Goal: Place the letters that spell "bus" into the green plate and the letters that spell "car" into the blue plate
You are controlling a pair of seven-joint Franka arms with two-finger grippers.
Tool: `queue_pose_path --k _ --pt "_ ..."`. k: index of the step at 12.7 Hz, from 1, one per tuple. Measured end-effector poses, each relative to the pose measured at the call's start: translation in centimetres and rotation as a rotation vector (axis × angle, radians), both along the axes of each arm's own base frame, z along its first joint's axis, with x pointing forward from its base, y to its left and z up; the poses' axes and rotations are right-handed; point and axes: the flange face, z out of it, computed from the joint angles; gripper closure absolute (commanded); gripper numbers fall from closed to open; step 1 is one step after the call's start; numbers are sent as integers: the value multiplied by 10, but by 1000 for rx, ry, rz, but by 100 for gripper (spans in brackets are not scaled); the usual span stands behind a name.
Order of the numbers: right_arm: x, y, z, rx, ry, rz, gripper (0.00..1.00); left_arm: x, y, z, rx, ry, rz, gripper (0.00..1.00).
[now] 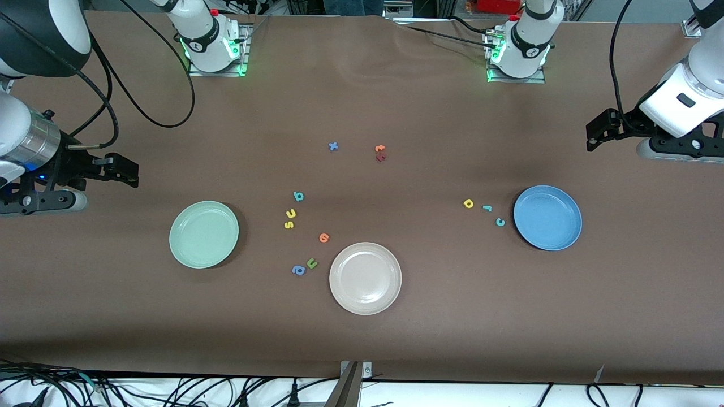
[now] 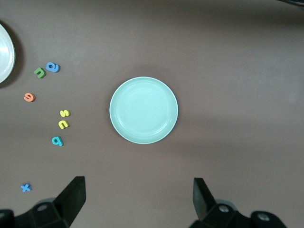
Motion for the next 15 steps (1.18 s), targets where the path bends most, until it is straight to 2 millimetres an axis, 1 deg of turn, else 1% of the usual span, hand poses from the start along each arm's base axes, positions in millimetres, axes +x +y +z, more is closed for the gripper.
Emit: queue_pose_path --k 15 --pt "0 0 0 0 0 0 0 -3 0 -2 3 27 1 0"
